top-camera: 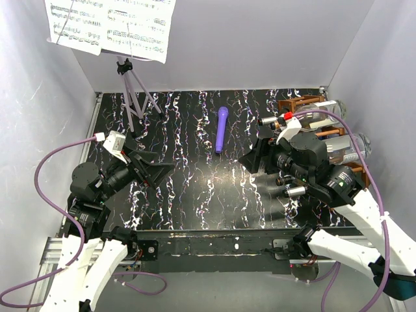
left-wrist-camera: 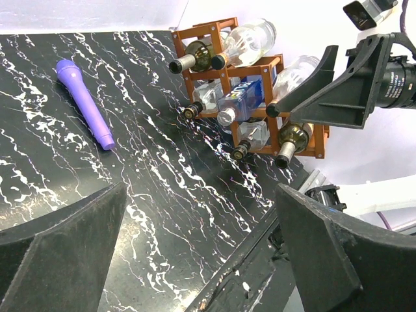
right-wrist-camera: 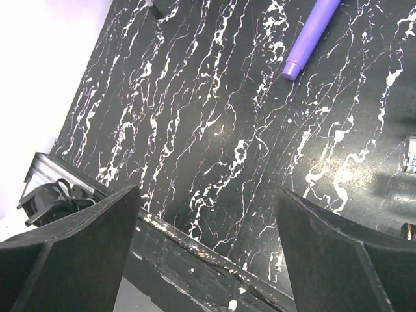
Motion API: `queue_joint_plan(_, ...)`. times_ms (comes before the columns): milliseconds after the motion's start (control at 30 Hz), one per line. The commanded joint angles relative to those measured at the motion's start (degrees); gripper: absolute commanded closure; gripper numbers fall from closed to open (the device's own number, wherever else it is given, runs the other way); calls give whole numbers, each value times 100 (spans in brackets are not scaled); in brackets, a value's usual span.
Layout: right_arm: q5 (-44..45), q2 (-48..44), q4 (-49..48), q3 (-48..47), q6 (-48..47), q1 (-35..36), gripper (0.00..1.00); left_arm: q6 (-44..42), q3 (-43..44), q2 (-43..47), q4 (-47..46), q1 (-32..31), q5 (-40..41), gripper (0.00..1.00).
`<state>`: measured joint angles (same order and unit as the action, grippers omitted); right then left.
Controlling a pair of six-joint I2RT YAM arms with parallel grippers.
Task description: Take the wine bottle off the wine rack
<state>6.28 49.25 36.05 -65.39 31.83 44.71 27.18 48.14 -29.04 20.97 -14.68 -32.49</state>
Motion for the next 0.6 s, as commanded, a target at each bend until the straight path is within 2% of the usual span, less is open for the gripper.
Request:
queue_joint_plan(0, 171, -144, -212, -45, 104, 29, 9, -152, 20, 38, 56, 26, -56, 2)
queue_joint_plan(467, 1058, -425, -695, 43, -291, 20, 8, -415, -454, 205, 47, 35, 243, 2)
queue_joint_plan(533, 1296, -504, -1063, 140, -562, 20, 8, -476, -647, 258, 4, 35, 331, 2)
queue_joint_plan(567, 1296, -522, -1274, 184, -982, 20, 9, -485, -770, 284, -23, 35, 366, 2)
